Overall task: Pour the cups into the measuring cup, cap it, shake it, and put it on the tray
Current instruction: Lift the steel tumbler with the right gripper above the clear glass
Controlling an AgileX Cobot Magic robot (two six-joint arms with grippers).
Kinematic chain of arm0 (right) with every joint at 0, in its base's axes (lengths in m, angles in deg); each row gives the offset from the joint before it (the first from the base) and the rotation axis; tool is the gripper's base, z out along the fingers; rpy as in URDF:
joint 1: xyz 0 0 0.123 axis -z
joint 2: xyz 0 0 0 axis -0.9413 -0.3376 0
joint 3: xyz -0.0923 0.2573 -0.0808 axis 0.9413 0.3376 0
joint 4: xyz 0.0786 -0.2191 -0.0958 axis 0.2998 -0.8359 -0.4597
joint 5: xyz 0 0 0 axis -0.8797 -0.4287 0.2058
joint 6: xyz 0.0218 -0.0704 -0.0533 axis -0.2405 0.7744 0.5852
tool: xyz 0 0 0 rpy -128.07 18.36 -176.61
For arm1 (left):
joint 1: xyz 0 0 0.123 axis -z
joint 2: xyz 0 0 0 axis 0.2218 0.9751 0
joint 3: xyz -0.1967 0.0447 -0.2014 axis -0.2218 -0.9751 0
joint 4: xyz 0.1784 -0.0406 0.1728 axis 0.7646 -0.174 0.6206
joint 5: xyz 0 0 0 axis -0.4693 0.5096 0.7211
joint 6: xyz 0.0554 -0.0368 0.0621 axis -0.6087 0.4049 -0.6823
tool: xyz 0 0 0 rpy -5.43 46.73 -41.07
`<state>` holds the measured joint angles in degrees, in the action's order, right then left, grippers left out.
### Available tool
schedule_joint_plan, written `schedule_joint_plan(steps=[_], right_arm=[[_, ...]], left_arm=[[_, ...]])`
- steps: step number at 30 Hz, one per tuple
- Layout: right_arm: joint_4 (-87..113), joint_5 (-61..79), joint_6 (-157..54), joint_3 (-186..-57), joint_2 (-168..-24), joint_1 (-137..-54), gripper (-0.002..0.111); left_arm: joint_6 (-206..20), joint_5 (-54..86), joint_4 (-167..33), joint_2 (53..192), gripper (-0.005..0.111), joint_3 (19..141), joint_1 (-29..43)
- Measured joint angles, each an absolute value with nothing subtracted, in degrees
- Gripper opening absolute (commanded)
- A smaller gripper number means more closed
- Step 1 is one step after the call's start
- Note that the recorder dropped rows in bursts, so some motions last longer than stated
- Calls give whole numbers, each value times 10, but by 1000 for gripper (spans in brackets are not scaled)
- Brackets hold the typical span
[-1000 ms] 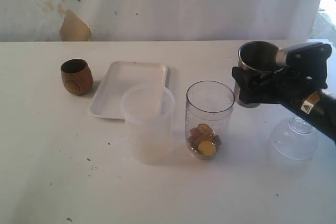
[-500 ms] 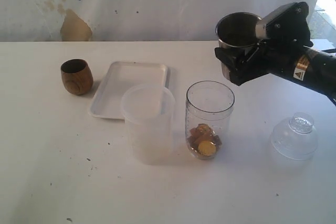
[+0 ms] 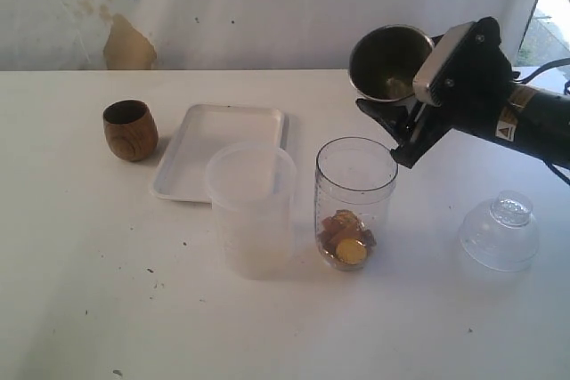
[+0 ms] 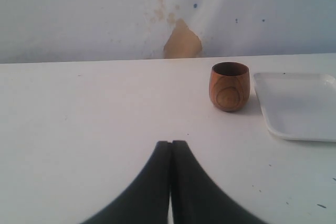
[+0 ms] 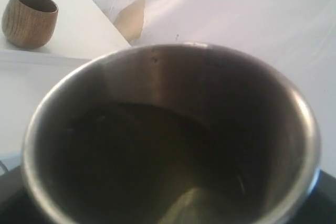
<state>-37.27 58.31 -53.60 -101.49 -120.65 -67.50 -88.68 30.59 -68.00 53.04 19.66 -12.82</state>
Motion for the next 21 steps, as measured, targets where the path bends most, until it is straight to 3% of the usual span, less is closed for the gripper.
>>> schedule_joint_plan(steps=[12,21], right_arm=[[-380,598,-490,-1015,-1207,-675,0],[-480,599,-608,-1062,-1207,-639,0]], left_arm=[[-887,306,-680,530,0,197,-128],[-887,306,-680,530,0,197,-128]])
